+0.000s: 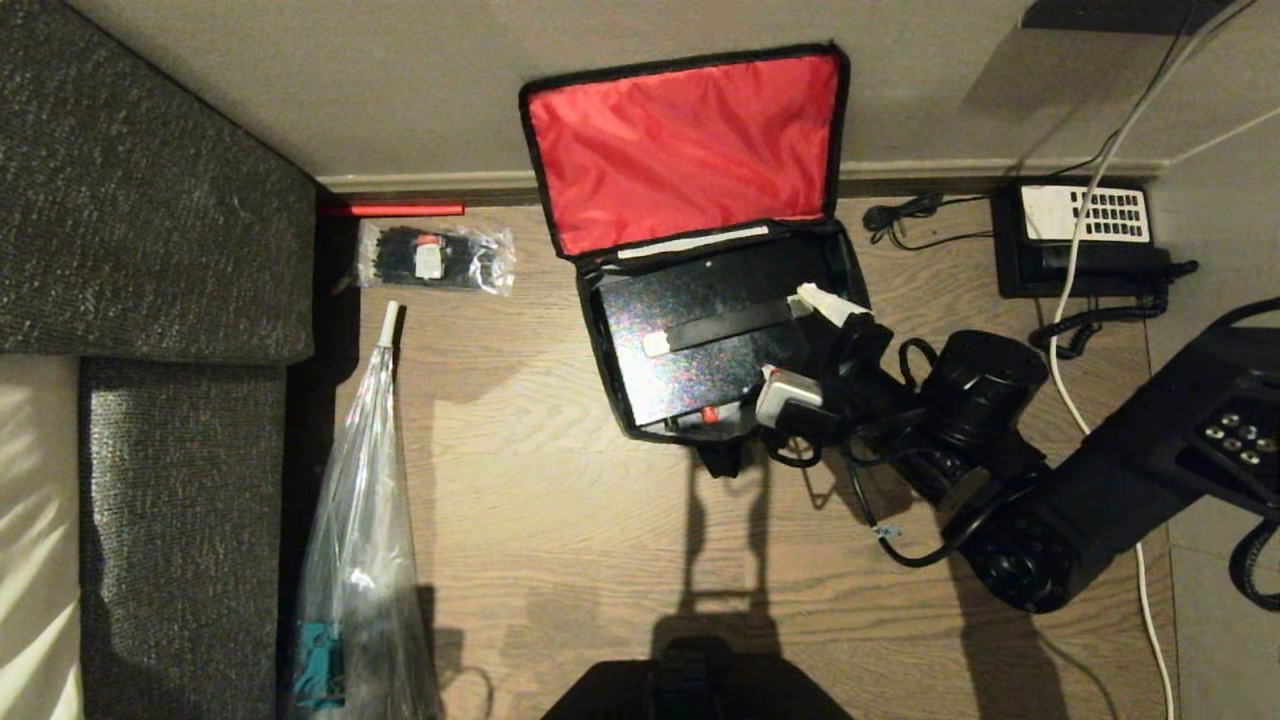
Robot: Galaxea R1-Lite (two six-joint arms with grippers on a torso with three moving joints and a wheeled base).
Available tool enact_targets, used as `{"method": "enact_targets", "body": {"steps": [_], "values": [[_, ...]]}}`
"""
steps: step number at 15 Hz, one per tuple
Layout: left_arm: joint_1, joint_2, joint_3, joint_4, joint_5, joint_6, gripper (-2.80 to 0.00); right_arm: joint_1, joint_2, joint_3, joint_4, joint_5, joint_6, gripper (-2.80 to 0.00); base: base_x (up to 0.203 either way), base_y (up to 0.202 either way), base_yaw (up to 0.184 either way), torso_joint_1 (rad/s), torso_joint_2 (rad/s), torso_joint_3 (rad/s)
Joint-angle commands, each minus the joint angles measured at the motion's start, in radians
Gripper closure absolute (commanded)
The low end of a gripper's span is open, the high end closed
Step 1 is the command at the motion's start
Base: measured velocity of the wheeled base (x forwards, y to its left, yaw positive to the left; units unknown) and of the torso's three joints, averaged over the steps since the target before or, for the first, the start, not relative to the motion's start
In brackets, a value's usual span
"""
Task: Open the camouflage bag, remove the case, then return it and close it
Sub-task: Grip the handle
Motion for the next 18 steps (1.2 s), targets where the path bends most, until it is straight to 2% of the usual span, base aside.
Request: {"method": "enact_targets", "body": {"steps": [1, 2, 3, 5, 10, 15, 18], "values": [[0.000, -0.002, 0.003, 0.000, 0.000, 0.001, 0.00, 0.032, 0.020, -0.019, -0.006, -0.125, -0.024, -2.80, 0.000, 0.000, 0.000, 0.000, 0.00, 0.000], [0.000, -0.002, 0.003, 0.000, 0.000, 0.001, 0.00, 0.052, 0.042, -0.039, -0.005, -0.177, -0.023, -2.80, 0.000, 0.000, 0.000, 0.000, 0.00, 0.000], [0.000, -0.002, 0.002, 0.000, 0.000, 0.001, 0.00, 0.064, 0.067, -0.062, -0.006, -0.195, -0.019, -2.80, 0.000, 0.000, 0.000, 0.000, 0.00, 0.000], [0.000, 0.000, 0.003, 0.000, 0.000, 0.001, 0.00, 0.073, 0.092, -0.099, -0.013, -0.195, -0.013, -2.80, 0.000, 0.000, 0.000, 0.000, 0.00, 0.000], [0.000, -0.002, 0.002, 0.000, 0.000, 0.001, 0.00, 0.090, 0.164, -0.167, -0.047, -0.168, -0.064, -2.80, 0.000, 0.000, 0.000, 0.000, 0.00, 0.000], [0.000, -0.002, 0.003, 0.000, 0.000, 0.001, 0.00, 0.086, 0.200, -0.205, -0.054, -0.070, -0.146, -2.80, 0.000, 0.000, 0.000, 0.000, 0.00, 0.000], [0.000, -0.002, 0.003, 0.000, 0.000, 0.001, 0.00, 0.077, 0.222, -0.211, -0.054, -0.061, -0.164, -2.80, 0.000, 0.000, 0.000, 0.000, 0.00, 0.000]]}}
